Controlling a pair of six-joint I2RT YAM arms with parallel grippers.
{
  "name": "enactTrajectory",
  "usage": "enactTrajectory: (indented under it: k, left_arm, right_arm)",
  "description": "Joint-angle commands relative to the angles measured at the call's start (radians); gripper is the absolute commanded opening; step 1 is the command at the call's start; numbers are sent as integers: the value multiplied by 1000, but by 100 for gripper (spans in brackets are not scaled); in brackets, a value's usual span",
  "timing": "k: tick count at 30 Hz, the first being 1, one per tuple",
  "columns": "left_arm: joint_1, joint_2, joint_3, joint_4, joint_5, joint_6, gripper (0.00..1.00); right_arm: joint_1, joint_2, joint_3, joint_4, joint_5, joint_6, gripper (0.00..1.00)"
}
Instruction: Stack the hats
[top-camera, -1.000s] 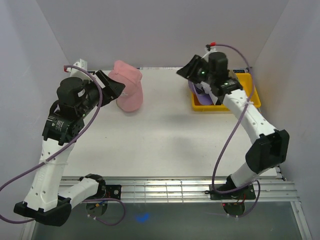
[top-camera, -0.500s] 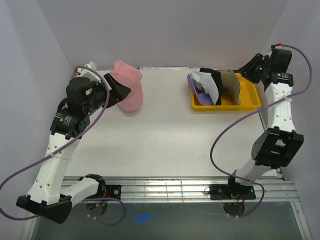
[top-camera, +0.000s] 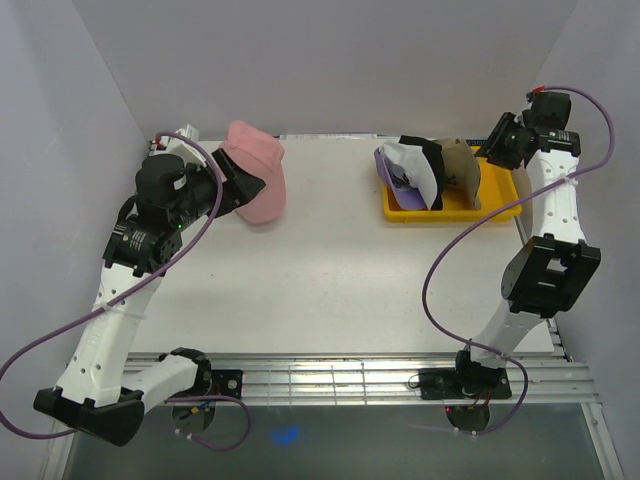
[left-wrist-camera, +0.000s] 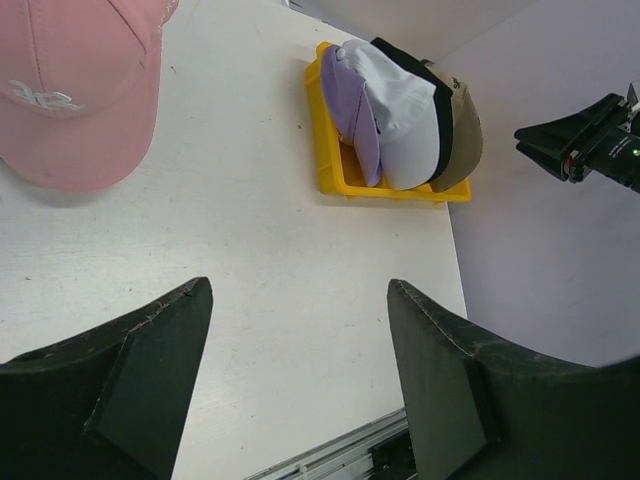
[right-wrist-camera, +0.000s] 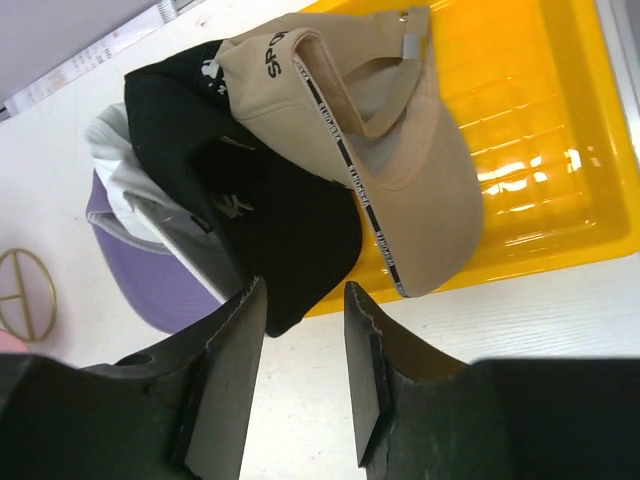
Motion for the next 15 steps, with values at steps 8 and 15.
enactTrajectory:
  k: [8, 15]
  left_arm:
    - [-3, -10, -15, 16, 23, 12, 81]
    - [-3, -9, -6, 3, 22, 12, 81]
  right_arm:
    - [1, 73, 68, -29, 117, -117, 50]
    - [15, 133, 77, -13, 125, -134, 51]
